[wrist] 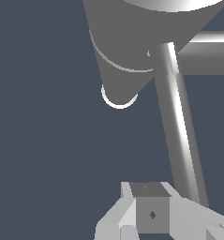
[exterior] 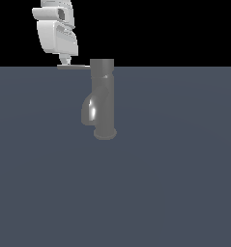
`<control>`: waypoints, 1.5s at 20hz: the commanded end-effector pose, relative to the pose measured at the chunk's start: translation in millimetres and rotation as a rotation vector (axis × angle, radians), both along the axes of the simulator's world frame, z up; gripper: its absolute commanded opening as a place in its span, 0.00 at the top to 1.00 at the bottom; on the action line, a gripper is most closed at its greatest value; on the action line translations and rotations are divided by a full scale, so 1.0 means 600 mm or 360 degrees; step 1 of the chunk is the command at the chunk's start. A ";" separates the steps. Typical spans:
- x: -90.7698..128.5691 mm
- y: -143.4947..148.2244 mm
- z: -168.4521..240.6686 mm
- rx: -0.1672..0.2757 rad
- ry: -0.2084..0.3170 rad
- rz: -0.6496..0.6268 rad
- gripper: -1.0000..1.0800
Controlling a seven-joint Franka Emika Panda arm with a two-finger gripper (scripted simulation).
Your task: Turn on the faucet by rotating a designated handle.
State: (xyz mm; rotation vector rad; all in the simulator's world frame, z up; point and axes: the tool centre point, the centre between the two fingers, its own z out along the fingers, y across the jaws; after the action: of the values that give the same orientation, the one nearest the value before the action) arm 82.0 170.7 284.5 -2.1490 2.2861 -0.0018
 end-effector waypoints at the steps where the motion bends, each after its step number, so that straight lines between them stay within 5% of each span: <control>1: -0.013 -0.002 0.000 -0.0003 0.0007 -0.0002 1.00; 30: -0.124 -0.037 0.000 -0.0004 0.0001 -0.0010 1.00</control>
State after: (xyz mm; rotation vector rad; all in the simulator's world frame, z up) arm 11.5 157.2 284.5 -2.1497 2.2831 -0.0039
